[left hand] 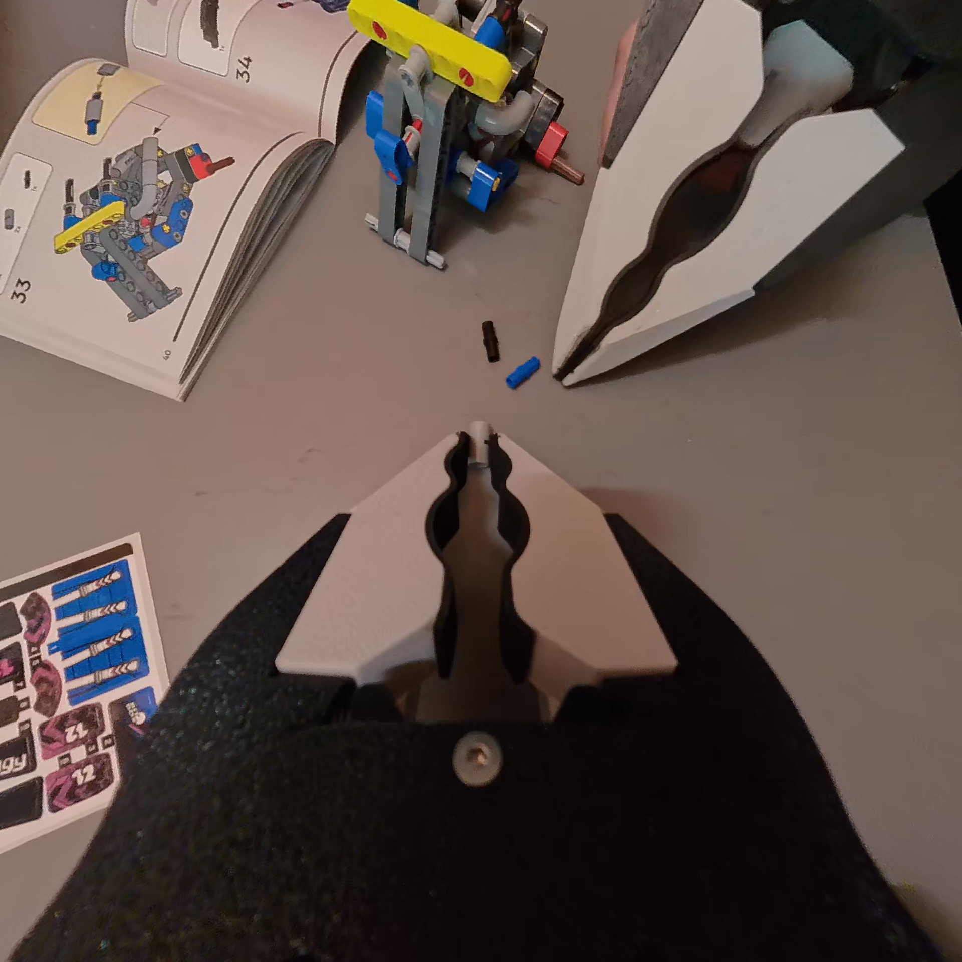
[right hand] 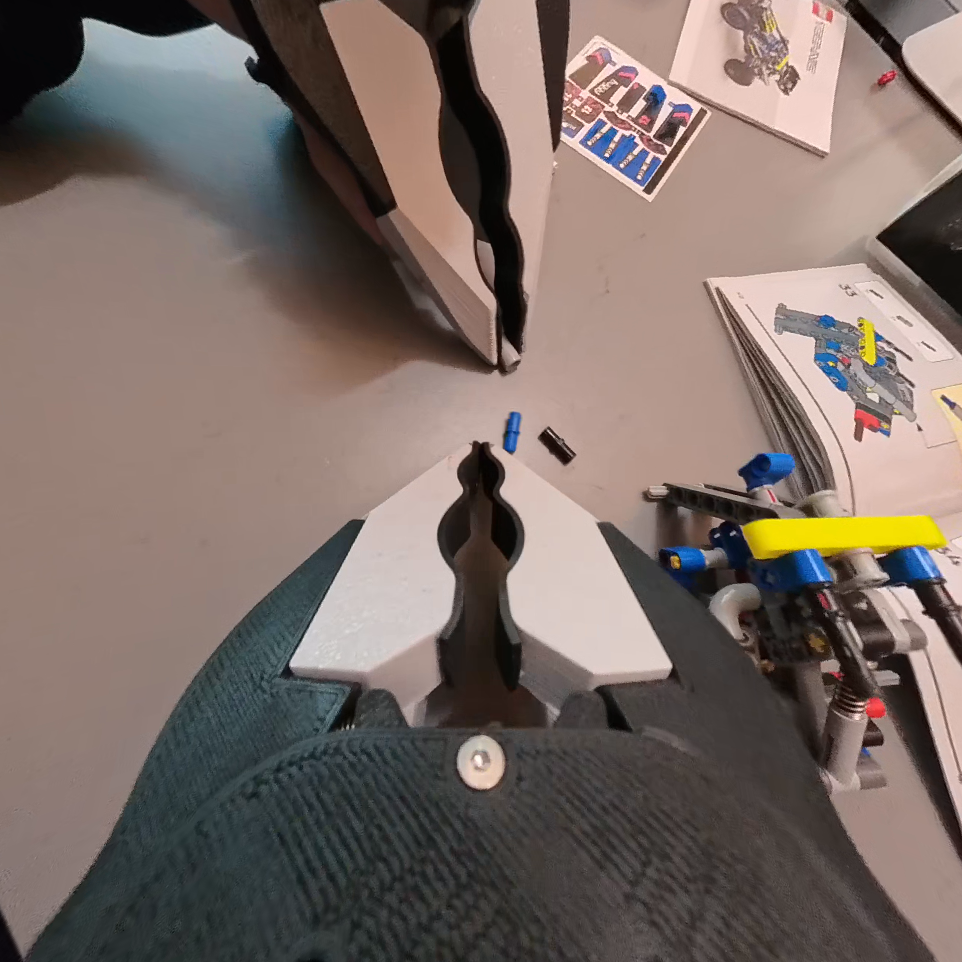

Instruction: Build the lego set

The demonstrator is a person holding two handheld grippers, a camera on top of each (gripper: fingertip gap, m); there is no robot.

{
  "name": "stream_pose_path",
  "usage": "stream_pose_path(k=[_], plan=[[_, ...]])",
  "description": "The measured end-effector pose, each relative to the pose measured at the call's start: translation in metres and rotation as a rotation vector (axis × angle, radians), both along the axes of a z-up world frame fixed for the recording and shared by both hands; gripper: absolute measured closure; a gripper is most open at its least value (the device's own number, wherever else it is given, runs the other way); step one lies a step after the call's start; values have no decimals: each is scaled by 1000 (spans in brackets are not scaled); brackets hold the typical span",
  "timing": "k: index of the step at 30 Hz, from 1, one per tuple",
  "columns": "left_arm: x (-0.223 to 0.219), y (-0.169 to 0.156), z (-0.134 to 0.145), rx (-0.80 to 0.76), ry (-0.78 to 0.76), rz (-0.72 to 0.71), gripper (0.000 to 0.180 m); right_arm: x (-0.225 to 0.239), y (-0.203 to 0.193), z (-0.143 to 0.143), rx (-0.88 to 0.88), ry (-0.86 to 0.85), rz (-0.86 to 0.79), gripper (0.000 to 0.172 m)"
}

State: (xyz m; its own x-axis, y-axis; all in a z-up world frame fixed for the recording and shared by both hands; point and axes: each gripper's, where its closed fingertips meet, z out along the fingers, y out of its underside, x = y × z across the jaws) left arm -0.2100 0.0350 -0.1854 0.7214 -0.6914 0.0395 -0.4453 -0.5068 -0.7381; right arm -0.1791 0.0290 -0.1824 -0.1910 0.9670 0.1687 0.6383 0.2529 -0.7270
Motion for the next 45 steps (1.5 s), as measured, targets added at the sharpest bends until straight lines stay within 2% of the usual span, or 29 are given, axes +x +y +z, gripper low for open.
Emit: stream_pose_path(k=[8,17,25,31,33,37,40,45], plan=[[1,-3,0,-3,-4,-4,175,-5,-11,0,47,10,43,172],[1,-3,0,1,-1,-4,175,14,31,9,98,9,-114,170],[1,-3,0,2,0,-4,176,1,32,0,178,-5,-61,172],[1,-3,0,6,5,-7,175,-6,23,0,156,-12,-18,172],[1,-3,0,15,15,-12,175,0,29,2,159,-42,-59,164],[1,-3,0,11,11,-15,175,-2,16,15,-34,4,-96,157],[1,-3,0,9,8,-14,175,-5,12,6,-57,-24,-97,154],[2,-4,0,16,16,-19,175,-12,4,0,-38,-25,-51,169]])
